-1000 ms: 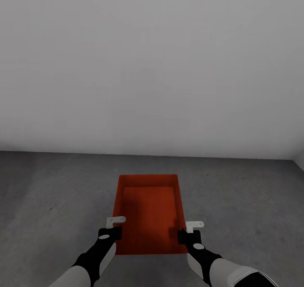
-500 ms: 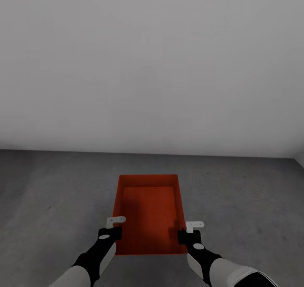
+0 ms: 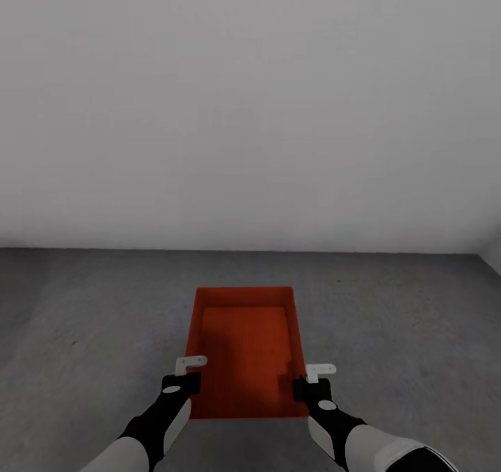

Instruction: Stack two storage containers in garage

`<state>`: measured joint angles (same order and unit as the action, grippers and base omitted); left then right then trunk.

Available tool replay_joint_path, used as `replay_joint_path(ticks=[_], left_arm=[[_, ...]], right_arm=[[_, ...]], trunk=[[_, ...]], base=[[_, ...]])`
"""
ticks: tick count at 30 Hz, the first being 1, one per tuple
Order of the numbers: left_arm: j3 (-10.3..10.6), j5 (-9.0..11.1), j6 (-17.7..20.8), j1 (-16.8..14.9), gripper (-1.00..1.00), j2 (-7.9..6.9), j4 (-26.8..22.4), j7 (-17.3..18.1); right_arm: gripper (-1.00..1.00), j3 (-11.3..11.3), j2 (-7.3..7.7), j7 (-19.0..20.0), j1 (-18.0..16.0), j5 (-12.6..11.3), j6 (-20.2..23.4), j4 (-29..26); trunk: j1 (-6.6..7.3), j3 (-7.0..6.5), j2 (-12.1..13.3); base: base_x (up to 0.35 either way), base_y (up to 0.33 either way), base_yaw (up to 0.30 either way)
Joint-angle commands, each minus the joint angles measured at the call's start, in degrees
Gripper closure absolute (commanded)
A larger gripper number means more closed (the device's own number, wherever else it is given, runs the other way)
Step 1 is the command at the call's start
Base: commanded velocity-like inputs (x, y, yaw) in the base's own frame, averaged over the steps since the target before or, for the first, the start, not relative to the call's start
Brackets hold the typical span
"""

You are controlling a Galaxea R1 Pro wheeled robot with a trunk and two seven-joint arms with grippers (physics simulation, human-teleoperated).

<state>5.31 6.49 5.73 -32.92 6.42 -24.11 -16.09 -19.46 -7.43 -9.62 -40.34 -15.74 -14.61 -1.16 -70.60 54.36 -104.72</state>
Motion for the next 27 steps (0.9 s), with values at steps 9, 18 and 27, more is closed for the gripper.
replay_joint_path(ticks=[9,18,27], left_arm=[[-1.44,-0.07,0.34,-0.04,1.0,-1.85,-0.23,-0.87],[-1.44,-0.07,0.34,-0.04,1.0,-1.85,-0.23,-0.87],[-1.45,-0.07,0.34,-0.04,1.0,-1.85,-0.23,-0.87]], right_arm=[[1.0,1.71,0.01,-0.14,0.0,0.1,-0.06,-0.07],[1.0,1.71,0.04,-0.14,0.0,0.1,-0.06,-0.07],[1.0,1.71,0.04,-0.14,0.0,0.1,-0.06,-0.07]], trunk=[[0.01,0.74,-0.02],[0.01,1.56,-0.02],[0.01,2.38,-0.02]], base=[[0.0,0.0,-0.001],[0.0,0.0,0.0],[0.0,0.0,0.0]])
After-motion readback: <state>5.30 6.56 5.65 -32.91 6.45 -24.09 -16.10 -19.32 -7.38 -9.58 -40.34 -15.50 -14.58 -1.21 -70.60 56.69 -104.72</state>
